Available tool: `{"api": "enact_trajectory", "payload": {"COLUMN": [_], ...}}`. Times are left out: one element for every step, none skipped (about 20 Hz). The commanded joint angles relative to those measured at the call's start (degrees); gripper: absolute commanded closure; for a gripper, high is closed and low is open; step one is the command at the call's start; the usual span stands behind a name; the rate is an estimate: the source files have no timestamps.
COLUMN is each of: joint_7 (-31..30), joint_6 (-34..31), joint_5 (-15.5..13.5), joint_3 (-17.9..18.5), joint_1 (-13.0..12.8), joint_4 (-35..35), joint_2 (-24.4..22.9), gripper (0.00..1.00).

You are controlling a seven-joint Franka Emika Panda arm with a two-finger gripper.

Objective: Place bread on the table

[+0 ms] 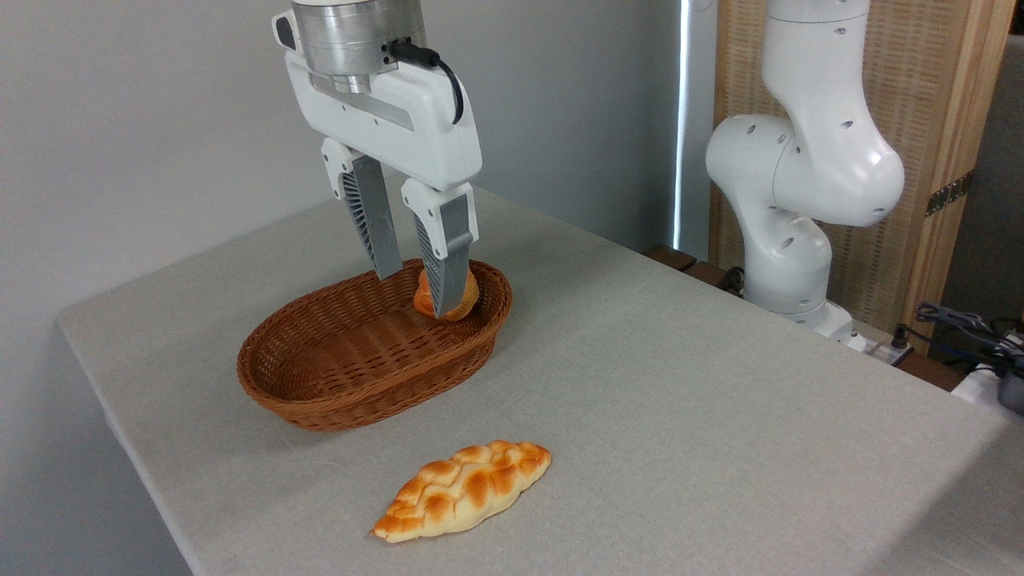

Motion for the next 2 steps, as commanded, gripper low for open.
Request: {"api": "enact_trajectory", "payload": {"joint_7": [1.2, 1.1], "joint_6": [-1.7, -1.7], "joint_5": [-0.9, -0.9], "joint_3": [0.6, 0.6], "joint_1": [-0.1, -0.1], "joint_4": [1.5, 1.6], "joint_2": [0.5, 0.9], "gripper": [0.0, 0.0]}}
